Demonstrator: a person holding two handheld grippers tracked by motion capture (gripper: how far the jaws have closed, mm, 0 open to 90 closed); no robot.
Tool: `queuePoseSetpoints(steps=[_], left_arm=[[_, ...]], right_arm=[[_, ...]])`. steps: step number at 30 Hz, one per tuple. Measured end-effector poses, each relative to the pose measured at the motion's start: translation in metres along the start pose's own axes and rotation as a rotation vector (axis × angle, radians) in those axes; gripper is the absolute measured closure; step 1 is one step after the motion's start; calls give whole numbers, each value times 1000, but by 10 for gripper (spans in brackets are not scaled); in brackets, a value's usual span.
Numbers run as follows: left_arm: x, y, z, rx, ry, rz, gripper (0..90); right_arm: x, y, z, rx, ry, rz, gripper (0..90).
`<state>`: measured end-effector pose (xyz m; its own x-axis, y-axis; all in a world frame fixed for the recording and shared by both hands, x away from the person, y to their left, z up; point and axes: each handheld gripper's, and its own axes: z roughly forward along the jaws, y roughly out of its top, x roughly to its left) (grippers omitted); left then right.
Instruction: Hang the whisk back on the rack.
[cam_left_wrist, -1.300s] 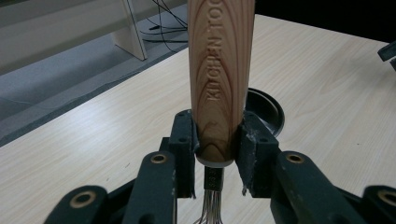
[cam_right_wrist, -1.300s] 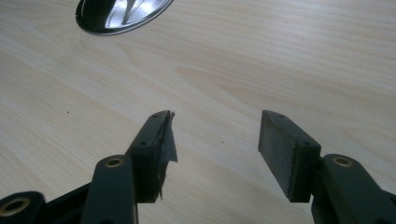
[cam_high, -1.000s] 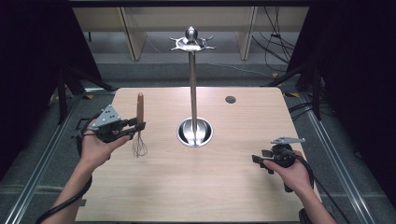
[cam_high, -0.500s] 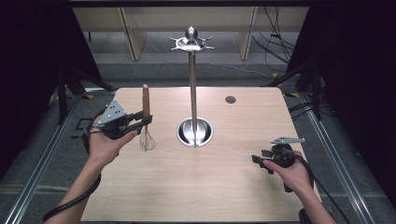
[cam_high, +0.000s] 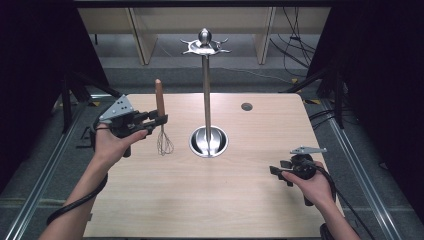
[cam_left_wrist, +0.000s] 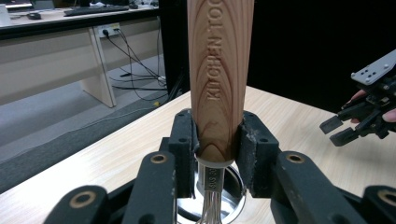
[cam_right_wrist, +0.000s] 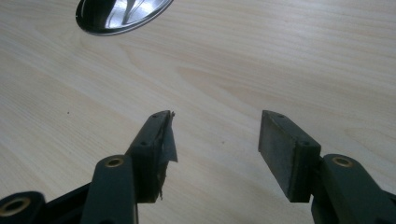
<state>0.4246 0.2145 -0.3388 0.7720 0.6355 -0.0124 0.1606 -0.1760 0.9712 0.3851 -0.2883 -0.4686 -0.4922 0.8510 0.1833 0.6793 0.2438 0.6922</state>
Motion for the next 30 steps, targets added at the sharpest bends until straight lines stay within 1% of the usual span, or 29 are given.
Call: queuePoseSetpoints(steps=[2,4,6,7,9,11,15,16,17,18,19,20,21,22,24,25,26,28,29,30], left_arm=[[2,1,1,-4,-9,1,687],[4,3,0,0,-6,4,687],[6,6,1,2,-4,19,687],[6,7,1,2,-1,13,687],[7,9,1,2,-1,22,686],[7,11,2,2,-3,19,687],[6,16,4,4,-10,29,686],[6,17,5,1,-10,25,687],[7,18,5,0,-11,31,686],[7,19,6,-2,-11,29,687],[7,19,7,-4,-11,28,687],[7,20,7,-5,-15,26,687],[7,21,8,-6,-17,27,687],[7,22,8,-6,-19,27,686],[7,23,9,-8,-23,30,687],[7,24,10,-7,-25,29,686],[7,25,10,-9,-26,27,686],[7,26,10,-10,-27,25,687],[7,27,10,-10,-27,24,687],[8,28,10,-9,-29,27,687]], right_arm=[[0,0,0,-3,6,-3,451],[0,0,0,-4,4,-5,451],[0,0,0,0,1,1,451],[0,0,0,-2,1,-3,450],[-1,0,1,-6,9,-9,451],[-1,0,1,-7,8,-10,451],[-1,0,1,-9,10,-13,451],[0,0,-1,-1,-1,1,451],[1,0,-2,9,-3,15,451],[0,0,-1,0,-2,1,451],[0,0,-1,1,3,8,451],[-1,-1,-1,-1,-7,-11,451],[-1,-1,-1,-2,-7,-12,451],[0,0,-2,2,-2,10,451],[0,0,-2,-1,-2,6,451],[-2,-1,-1,-4,-8,-18,451],[-1,-1,-1,-2,-6,-12,451],[-1,-1,-1,-3,-7,-14,451],[0,0,-2,2,-1,7,451],[-1,-1,-2,-2,-9,-14,451]])
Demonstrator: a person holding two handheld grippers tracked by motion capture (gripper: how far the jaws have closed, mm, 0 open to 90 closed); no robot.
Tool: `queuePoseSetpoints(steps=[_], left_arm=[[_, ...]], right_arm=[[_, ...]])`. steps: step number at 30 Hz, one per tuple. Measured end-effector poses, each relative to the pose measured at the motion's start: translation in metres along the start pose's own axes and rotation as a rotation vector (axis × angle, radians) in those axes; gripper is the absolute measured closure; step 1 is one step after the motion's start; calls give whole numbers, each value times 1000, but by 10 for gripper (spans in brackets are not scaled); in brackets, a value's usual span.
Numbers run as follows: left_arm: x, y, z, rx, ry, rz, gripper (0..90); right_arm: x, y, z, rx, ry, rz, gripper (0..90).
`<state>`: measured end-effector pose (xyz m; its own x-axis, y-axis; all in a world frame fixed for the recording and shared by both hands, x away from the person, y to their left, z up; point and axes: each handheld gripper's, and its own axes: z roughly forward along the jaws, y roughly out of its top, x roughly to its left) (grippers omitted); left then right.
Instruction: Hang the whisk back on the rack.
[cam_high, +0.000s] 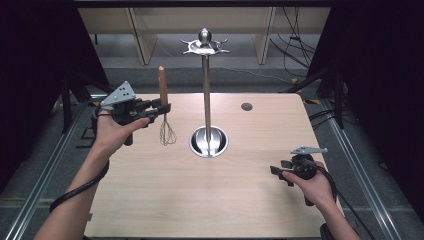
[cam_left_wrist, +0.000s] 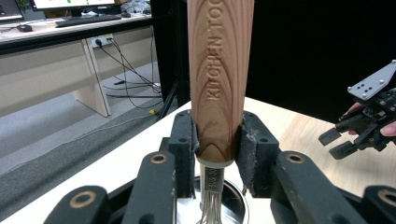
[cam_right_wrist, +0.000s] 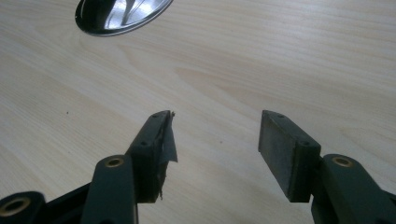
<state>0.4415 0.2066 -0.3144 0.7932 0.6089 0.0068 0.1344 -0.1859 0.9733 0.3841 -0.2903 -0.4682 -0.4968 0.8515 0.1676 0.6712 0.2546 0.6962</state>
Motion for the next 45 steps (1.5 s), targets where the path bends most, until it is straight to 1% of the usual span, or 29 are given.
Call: queuePoseSetpoints(steps=[4,6,7,8,9,10,22,23,30,31,32,33,36,37,38,41,42,43,44,45], left_arm=[[1,3,1,1,-13,0,687],[2,5,1,-3,-22,-7,687],[3,5,2,0,-21,-5,687],[4,6,2,1,-21,-5,686],[4,6,2,2,-21,-5,687],[5,7,2,2,-21,-5,687],[6,17,9,2,-28,0,687],[7,18,9,2,-29,4,687],[6,25,11,-1,-36,8,687],[6,26,11,-2,-36,7,687],[6,27,11,-3,-37,10,687],[6,28,11,-3,-39,9,687],[7,30,12,-3,-39,8,687],[7,30,13,-1,-38,9,687],[8,31,13,0,-40,8,687],[9,32,14,0,-41,3,687],[9,32,15,1,-42,3,687],[9,32,15,-1,-41,2,687],[9,32,15,-1,-41,2,687],[10,33,16,-1,-42,3,687]], right_arm=[[0,0,0,0,1,-2,451],[0,0,1,2,1,-1,451],[1,0,0,8,7,20,451],[2,0,0,9,7,22,451],[1,1,0,8,7,21,451],[0,0,1,2,1,-2,451],[0,0,0,0,0,-3,451],[1,1,-1,6,6,20,451],[1,1,-1,7,7,23,451],[1,1,0,2,7,16,451],[-1,0,1,-11,3,-19,450],[0,0,1,2,3,-1,451],[0,0,0,0,2,-3,451],[2,1,-1,10,7,27,451],[3,0,-2,18,2,45,451],[3,1,-2,17,3,43,450],[2,0,-1,6,3,26,450],[1,1,-1,7,6,22,450],[1,1,-1,7,6,22,450],[2,0,-2,14,1,37,450]])
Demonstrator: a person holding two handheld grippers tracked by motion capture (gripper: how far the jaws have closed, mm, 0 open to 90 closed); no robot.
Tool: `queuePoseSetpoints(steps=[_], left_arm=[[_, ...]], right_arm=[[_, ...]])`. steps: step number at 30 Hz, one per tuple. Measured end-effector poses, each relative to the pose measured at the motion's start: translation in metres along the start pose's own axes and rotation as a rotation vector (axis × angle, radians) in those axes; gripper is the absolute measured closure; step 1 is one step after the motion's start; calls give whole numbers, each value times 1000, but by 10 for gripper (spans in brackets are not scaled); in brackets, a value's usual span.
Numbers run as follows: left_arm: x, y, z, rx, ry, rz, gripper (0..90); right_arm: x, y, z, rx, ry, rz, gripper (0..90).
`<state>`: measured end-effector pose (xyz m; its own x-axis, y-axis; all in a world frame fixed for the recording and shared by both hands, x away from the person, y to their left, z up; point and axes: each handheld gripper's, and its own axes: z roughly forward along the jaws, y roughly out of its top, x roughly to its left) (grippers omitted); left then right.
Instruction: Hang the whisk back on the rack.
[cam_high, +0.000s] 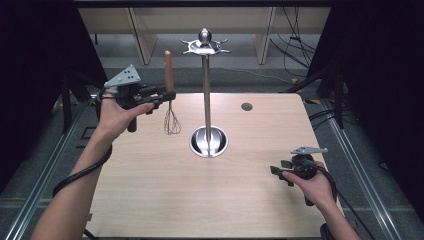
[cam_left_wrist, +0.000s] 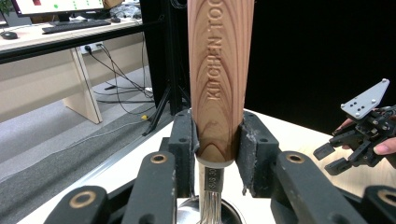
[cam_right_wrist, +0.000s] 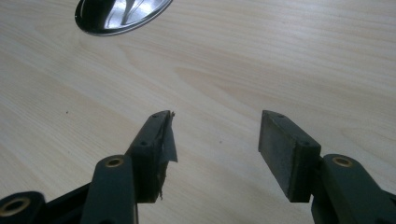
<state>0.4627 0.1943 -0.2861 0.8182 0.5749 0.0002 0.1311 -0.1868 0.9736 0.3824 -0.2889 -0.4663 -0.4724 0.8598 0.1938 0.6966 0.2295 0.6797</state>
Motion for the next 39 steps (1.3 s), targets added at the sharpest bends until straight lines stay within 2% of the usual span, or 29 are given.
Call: queuePoseSetpoints(steps=[3,4,7,8,9,10,12,15,17,27,31,32,37,38,39], left_arm=[[1,1,1,-3,-1,-3,687],[1,2,1,-3,-1,-3,687],[2,2,2,0,-2,-2,687],[2,3,2,0,-1,-4,687],[2,3,2,-1,-2,-5,687],[2,3,3,1,-3,-3,687],[2,4,4,3,-3,-2,687],[3,5,5,5,-5,0,687],[3,5,6,7,-7,-3,687],[5,7,10,15,-15,-6,687],[5,9,11,17,-15,-4,687],[5,9,11,17,-15,-4,687],[5,10,14,21,-19,-6,687],[5,11,14,21,-20,-5,687],[5,11,15,20,-22,-5,687]], right_arm=[[0,0,0,0,0,0,450],[-1,0,1,-10,2,-14,450],[0,0,0,0,-1,-1,450],[-1,0,1,-11,0,-19,450],[0,0,0,-2,2,-1,451],[-1,0,1,-8,5,-17,450],[-1,0,1,-3,5,-9,450],[-1,0,1,-11,0,-20,450],[0,0,1,0,5,-6,450],[-1,0,1,-2,5,-10,450],[-1,0,1,-7,2,-19,450],[-3,-1,2,-15,-4,-46,450],[-3,0,2,-14,-3,-41,450],[-1,0,1,-6,2,-18,450],[-1,0,1,-6,2,-18,451]])
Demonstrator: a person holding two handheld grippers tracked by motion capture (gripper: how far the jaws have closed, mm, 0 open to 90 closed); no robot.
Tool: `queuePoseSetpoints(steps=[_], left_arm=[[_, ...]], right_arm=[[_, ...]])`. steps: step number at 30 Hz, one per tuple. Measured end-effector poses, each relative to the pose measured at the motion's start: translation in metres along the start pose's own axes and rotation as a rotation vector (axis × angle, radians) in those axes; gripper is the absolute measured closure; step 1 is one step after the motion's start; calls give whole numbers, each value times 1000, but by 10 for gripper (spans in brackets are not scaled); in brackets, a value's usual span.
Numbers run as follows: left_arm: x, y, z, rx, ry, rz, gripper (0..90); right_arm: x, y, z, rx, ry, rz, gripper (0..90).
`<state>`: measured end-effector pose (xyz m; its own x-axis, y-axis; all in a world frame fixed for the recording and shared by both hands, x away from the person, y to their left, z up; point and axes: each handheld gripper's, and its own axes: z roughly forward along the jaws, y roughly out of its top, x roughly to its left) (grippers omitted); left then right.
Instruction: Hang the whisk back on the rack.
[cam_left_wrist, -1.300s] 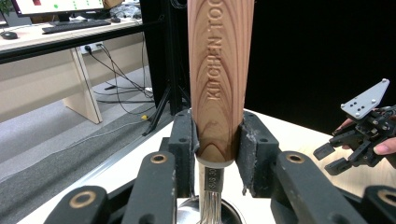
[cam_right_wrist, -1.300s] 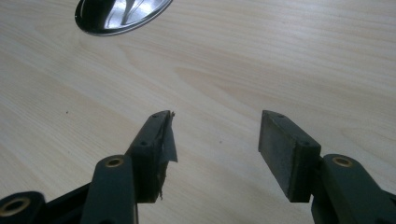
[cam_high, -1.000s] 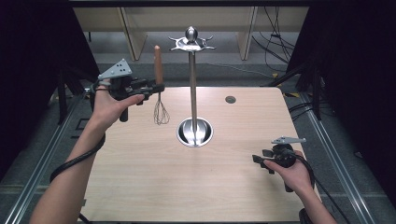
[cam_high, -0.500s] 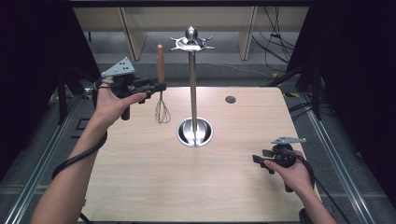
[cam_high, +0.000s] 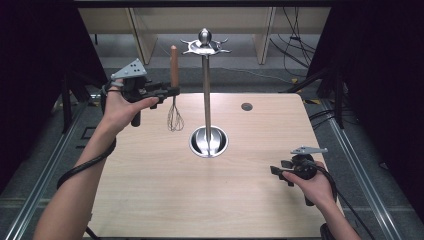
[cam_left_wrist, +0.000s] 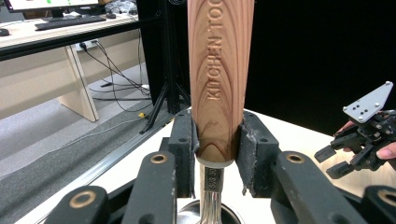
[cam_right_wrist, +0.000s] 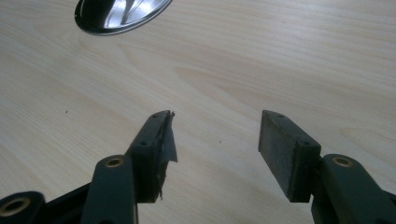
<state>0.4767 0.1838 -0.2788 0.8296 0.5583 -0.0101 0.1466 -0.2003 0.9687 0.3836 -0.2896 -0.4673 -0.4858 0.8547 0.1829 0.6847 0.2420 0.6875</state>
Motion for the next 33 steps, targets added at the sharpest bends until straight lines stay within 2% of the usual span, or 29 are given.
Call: queuePoseSetpoints(steps=[1,2,4,19,20,22,23,33], left_arm=[[0,0,0,-1,-1,-2,687],[0,0,0,-1,-1,-2,687],[0,1,1,4,-3,-1,687],[1,3,4,5,-20,-3,687],[1,3,4,6,-20,-2,687],[1,4,4,7,-20,-3,687],[1,4,5,8,-23,-2,687],[2,6,7,15,-29,-2,687]], right_arm=[[0,0,0,0,0,-1,451],[-2,-1,1,-8,-6,-28,450],[0,0,1,2,2,1,451],[0,0,1,2,6,0,450],[2,0,0,18,1,24,450],[2,0,0,17,1,22,450],[0,0,1,2,5,0,451],[1,0,0,4,-1,2,451]])
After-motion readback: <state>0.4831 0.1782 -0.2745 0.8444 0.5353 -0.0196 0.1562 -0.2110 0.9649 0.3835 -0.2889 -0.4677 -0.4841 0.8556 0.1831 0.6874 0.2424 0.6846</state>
